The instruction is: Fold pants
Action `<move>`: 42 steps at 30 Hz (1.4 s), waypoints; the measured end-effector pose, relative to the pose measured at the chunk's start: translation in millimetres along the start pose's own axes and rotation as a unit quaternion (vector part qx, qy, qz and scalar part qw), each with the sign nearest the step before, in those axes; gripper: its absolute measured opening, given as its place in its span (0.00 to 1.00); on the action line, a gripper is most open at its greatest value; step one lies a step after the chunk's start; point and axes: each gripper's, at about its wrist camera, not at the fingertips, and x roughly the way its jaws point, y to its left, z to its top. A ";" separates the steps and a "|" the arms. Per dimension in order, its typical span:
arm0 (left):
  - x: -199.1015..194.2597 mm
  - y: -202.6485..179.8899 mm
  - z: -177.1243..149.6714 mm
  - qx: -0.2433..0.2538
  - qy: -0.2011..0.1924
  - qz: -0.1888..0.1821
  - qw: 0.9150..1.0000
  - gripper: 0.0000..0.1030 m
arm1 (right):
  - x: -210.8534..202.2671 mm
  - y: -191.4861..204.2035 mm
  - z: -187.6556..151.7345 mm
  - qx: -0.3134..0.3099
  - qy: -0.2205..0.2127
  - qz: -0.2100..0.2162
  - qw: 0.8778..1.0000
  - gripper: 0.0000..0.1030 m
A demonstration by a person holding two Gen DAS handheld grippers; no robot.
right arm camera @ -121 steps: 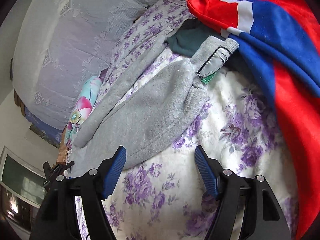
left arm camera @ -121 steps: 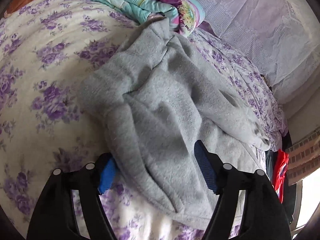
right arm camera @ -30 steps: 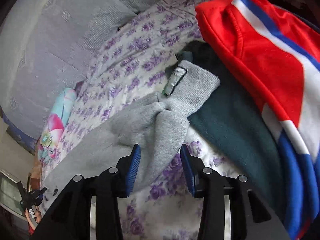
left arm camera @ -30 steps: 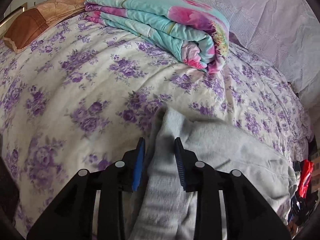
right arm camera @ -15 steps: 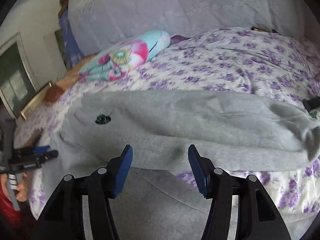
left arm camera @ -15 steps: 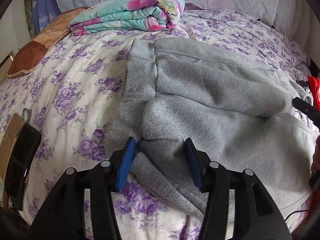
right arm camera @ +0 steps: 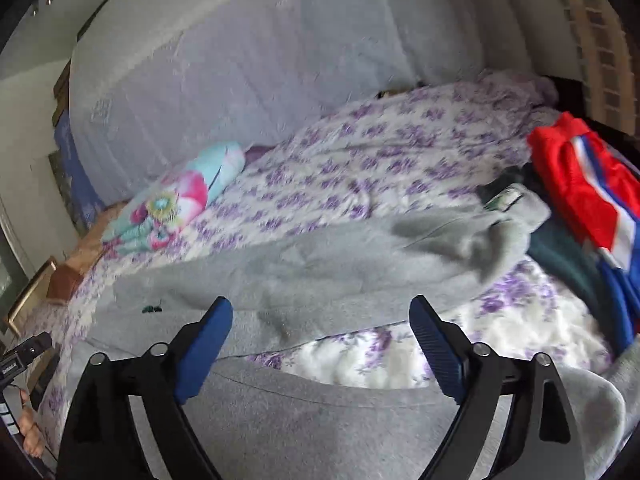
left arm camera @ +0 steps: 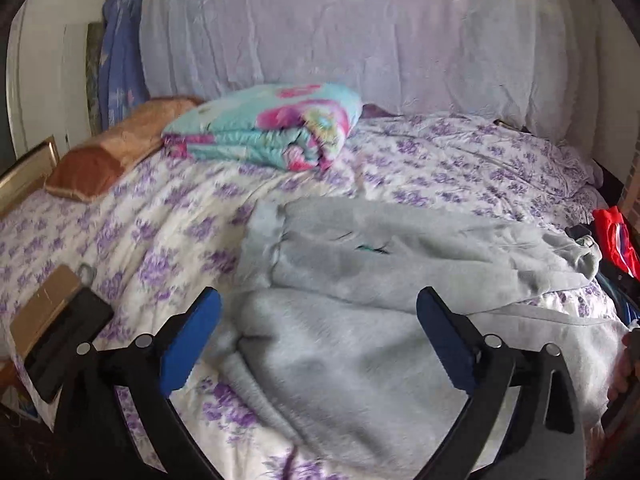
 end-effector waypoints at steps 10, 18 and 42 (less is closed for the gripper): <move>-11.4 -93.4 -37.1 0.069 0.015 0.003 0.997 0.95 | -51.7 -4.5 -26.6 -0.042 -0.006 -0.038 0.998 0.97; -9.4 -72.7 -38.9 0.040 0.021 0.025 0.999 0.95 | -50.3 1.3 -31.1 -0.052 -0.002 -0.027 0.998 0.97; 123.5 82.9 52.3 -0.071 0.102 -0.003 0.992 0.95 | 34.8 -2.1 -42.2 -0.024 0.071 0.003 0.997 0.97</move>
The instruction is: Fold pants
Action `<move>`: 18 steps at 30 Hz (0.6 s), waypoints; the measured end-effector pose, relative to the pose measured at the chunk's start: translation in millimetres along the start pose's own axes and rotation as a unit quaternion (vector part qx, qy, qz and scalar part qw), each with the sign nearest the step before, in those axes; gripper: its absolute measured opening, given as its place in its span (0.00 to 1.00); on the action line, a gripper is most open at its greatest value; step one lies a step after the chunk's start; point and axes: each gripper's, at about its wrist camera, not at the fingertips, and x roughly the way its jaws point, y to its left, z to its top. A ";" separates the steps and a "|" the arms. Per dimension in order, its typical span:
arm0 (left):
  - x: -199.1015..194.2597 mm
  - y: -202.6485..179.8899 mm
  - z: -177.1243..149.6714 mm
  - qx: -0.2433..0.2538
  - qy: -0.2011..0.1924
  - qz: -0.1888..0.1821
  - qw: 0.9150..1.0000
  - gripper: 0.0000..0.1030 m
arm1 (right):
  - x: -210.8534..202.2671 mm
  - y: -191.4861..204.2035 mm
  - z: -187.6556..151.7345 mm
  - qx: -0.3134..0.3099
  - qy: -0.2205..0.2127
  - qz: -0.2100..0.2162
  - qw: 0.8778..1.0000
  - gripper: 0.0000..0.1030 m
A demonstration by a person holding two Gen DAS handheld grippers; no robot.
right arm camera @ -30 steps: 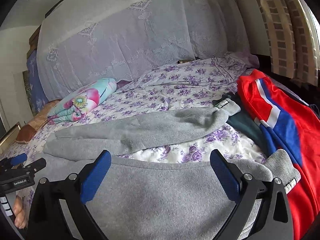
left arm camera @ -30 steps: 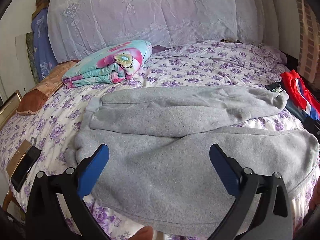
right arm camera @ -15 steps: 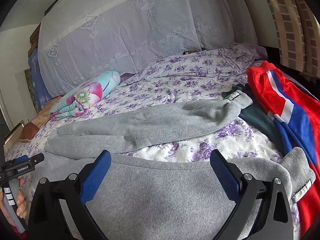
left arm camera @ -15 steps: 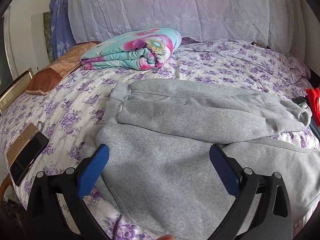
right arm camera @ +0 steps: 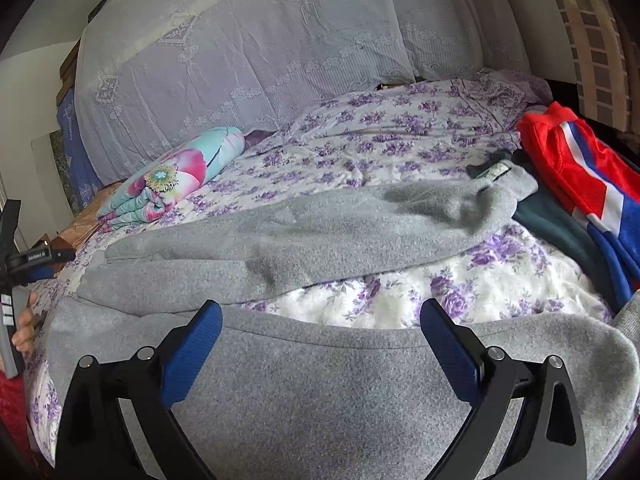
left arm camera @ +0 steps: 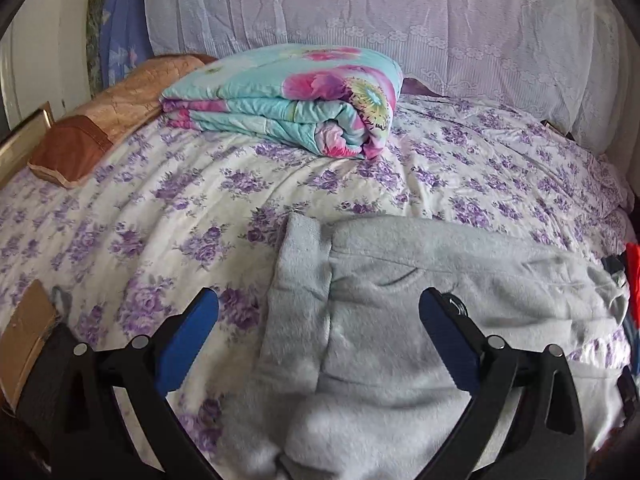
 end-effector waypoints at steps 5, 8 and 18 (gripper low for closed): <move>64.4 33.9 20.0 -0.071 0.060 -0.070 0.993 0.95 | 10.7 -21.0 -2.9 0.066 0.021 0.026 0.997 0.97; 94.2 40.1 15.5 -0.095 0.105 -0.150 0.979 0.95 | 14.1 -22.7 -4.0 0.075 0.025 0.029 0.996 0.97; 101.6 36.6 9.1 -0.068 0.104 -0.170 0.978 0.72 | 11.5 9.4 37.1 -0.025 0.008 0.080 0.996 0.97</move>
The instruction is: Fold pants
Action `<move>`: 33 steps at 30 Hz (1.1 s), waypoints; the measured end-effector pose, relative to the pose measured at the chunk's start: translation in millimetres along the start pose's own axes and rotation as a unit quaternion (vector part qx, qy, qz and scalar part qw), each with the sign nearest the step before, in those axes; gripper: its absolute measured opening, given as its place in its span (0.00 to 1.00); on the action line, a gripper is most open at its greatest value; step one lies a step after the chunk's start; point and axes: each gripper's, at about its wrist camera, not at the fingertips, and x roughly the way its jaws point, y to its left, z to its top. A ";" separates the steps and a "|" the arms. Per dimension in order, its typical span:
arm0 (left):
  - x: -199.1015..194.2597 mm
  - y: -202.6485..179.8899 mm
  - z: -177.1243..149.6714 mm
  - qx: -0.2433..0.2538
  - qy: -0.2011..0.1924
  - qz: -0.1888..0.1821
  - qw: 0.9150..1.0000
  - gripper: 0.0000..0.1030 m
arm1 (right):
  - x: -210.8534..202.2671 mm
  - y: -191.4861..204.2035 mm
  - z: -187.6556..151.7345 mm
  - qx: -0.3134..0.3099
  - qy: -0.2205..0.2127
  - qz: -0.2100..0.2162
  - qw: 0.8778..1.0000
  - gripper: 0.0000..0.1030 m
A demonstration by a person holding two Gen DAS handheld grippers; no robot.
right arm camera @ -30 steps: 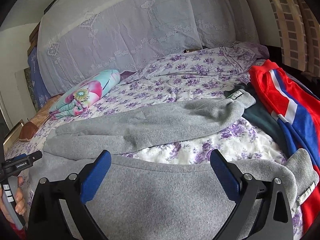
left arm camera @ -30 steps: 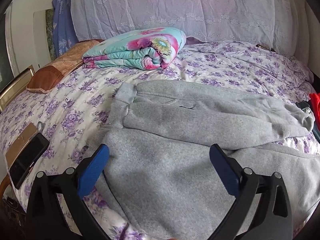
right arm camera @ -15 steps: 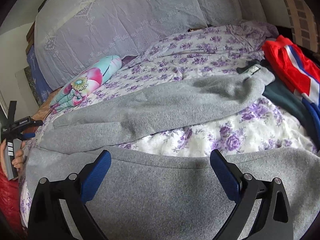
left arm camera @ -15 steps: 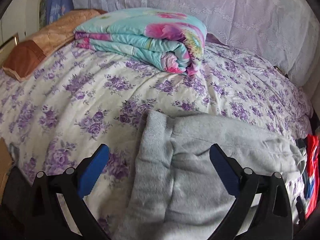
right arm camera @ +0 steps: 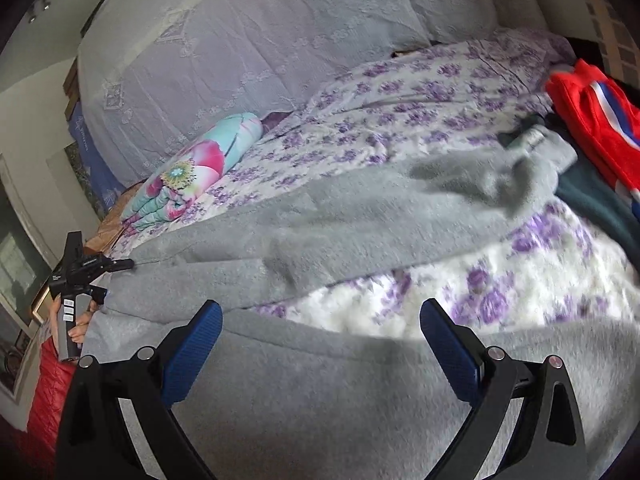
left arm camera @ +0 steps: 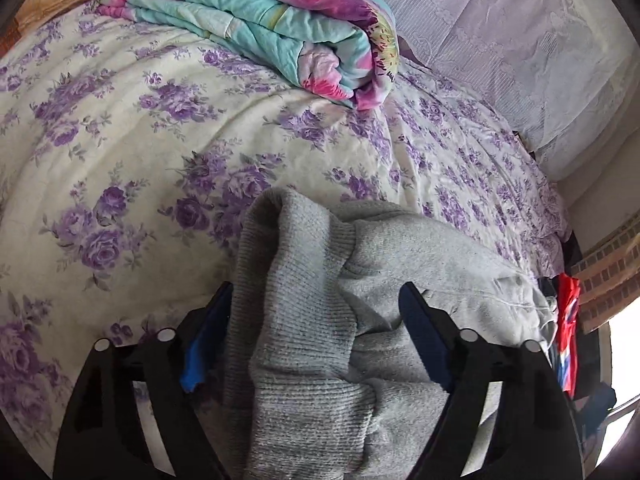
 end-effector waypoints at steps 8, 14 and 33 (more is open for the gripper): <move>2.1 10.0 3.7 -0.017 0.005 -0.019 1.000 0.79 | 83.5 43.4 79.7 -0.263 0.075 0.014 0.962 0.97; 4.4 15.5 5.9 -0.027 0.012 -0.049 0.998 0.87 | 178.4 46.3 109.2 -0.317 0.149 0.053 0.935 0.85; -19.9 11.7 2.2 0.001 -0.046 -0.038 0.998 0.35 | 124.7 67.5 93.5 -0.320 0.095 0.075 0.940 0.07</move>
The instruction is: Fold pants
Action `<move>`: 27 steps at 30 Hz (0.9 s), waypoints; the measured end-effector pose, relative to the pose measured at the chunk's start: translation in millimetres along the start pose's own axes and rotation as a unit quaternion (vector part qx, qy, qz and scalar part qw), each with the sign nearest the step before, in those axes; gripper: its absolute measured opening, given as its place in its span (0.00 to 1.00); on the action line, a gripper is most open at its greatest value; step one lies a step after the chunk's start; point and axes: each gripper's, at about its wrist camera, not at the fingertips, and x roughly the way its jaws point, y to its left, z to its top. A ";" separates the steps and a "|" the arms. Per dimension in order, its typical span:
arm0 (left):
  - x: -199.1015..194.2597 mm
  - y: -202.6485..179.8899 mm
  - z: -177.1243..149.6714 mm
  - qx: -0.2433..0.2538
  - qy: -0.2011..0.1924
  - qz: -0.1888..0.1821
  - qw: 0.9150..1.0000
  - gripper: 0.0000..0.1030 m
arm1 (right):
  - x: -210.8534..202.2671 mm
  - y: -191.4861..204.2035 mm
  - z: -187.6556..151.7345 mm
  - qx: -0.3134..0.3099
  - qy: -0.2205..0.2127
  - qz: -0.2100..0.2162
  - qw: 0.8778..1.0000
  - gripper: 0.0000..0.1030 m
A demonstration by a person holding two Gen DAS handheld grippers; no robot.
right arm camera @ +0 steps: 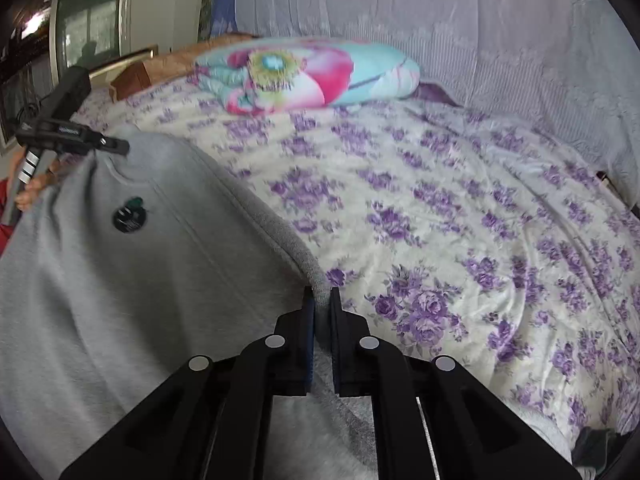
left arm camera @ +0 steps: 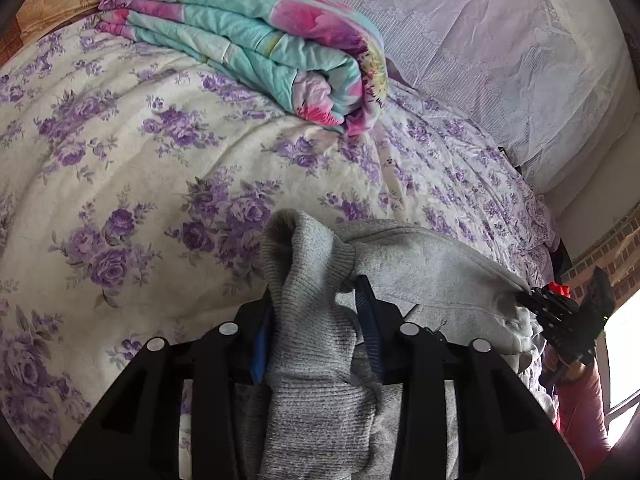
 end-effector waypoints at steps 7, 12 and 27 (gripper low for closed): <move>-30.0 2.2 -10.2 -0.027 -0.035 -0.034 0.998 0.67 | -112.9 86.4 -46.1 -0.003 -0.076 0.015 0.997 0.07; -73.3 1.5 -42.4 -0.053 -0.078 -0.067 0.993 0.80 | -127.4 128.0 -107.2 0.040 -0.075 0.033 0.996 0.07; -109.8 -58.5 -74.1 -0.152 0.004 -0.077 0.985 0.89 | -143.2 149.6 -161.1 0.063 -0.070 0.054 0.994 0.07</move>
